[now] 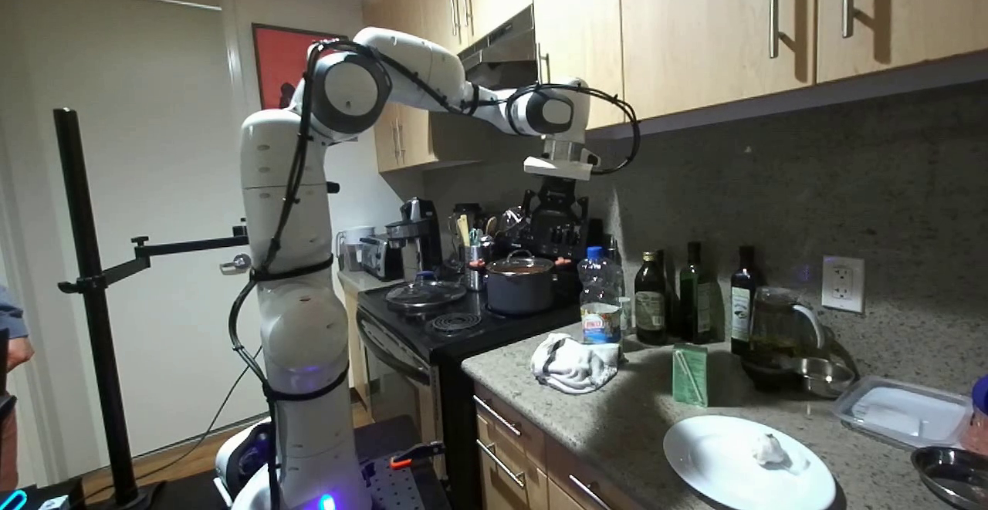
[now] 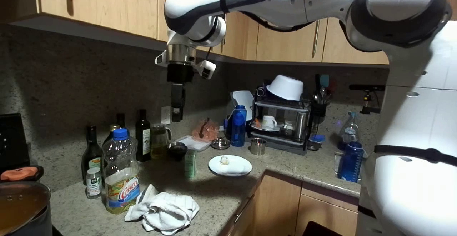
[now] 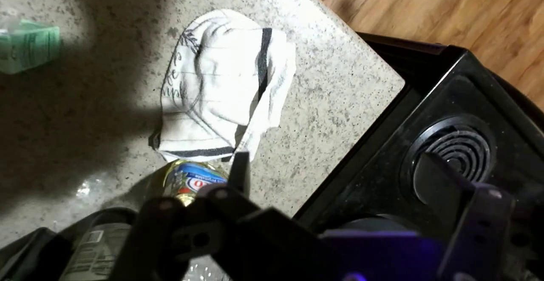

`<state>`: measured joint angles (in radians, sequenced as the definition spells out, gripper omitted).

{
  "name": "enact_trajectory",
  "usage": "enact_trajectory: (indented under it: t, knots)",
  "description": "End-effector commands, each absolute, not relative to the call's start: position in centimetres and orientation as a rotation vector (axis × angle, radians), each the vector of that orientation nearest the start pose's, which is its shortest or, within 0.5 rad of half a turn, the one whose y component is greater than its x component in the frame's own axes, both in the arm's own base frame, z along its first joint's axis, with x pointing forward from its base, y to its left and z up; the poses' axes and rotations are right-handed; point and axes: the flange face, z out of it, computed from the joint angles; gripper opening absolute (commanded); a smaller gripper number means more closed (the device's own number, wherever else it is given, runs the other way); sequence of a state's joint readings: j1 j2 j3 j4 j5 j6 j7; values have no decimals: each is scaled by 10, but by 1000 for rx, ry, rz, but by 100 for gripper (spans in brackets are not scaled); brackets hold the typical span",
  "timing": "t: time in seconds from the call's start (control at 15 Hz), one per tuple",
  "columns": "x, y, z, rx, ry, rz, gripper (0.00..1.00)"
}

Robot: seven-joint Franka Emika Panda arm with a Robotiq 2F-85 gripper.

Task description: Pick the container of cooking oil and put it on the plate

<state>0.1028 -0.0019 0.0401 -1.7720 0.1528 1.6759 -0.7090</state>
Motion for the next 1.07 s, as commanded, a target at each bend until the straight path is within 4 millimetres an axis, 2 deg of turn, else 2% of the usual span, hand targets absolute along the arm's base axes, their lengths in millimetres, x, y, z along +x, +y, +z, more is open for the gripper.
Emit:
enact_trajectory:
  t: [0.0, 0.33, 0.47, 0.67, 1.0]
  knots:
    - [547, 95, 540, -2719, -1233, 80, 100]
    - [550, 94, 542, -2721, -1264, 81, 100]
    - [552, 99, 542, -2713, -1325, 70, 100]
    - [557, 119, 548, -2664, -1493, 42, 100]
    - [573, 165, 567, -2539, -1899, 40, 100]
